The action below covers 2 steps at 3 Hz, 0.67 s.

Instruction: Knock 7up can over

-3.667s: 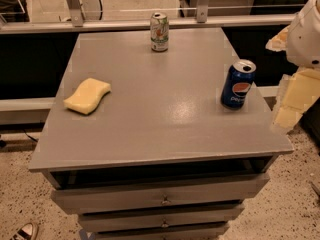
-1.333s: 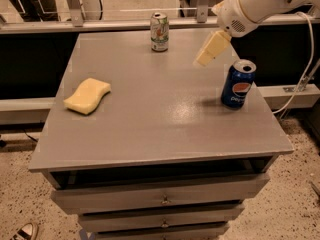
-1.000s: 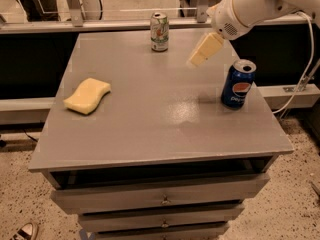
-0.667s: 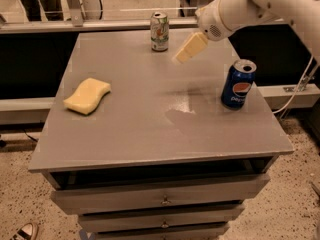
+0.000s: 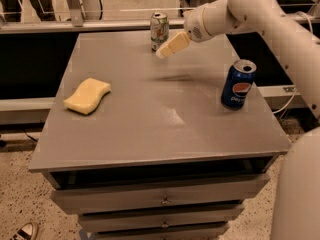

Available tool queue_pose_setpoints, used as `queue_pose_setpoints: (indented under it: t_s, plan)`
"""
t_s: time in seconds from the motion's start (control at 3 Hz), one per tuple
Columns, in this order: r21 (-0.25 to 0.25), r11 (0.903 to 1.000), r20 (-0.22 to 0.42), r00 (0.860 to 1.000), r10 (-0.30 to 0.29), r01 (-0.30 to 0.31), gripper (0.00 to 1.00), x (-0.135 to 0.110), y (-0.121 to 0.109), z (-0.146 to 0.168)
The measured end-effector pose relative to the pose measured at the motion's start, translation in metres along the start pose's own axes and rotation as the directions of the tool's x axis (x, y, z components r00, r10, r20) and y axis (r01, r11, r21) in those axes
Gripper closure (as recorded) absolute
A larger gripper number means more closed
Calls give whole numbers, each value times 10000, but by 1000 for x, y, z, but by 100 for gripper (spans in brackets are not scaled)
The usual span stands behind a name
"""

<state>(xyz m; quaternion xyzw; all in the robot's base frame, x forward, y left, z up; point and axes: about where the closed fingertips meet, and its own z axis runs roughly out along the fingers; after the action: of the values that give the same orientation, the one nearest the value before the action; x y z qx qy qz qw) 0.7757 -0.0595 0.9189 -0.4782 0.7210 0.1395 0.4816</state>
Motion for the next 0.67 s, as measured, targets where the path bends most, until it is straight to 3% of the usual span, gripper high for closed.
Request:
queue_pose_setpoints:
  t_s: [0.67]
  plan:
    - [480, 9975, 722, 9962, 478, -513, 0, -2, -33, 42]
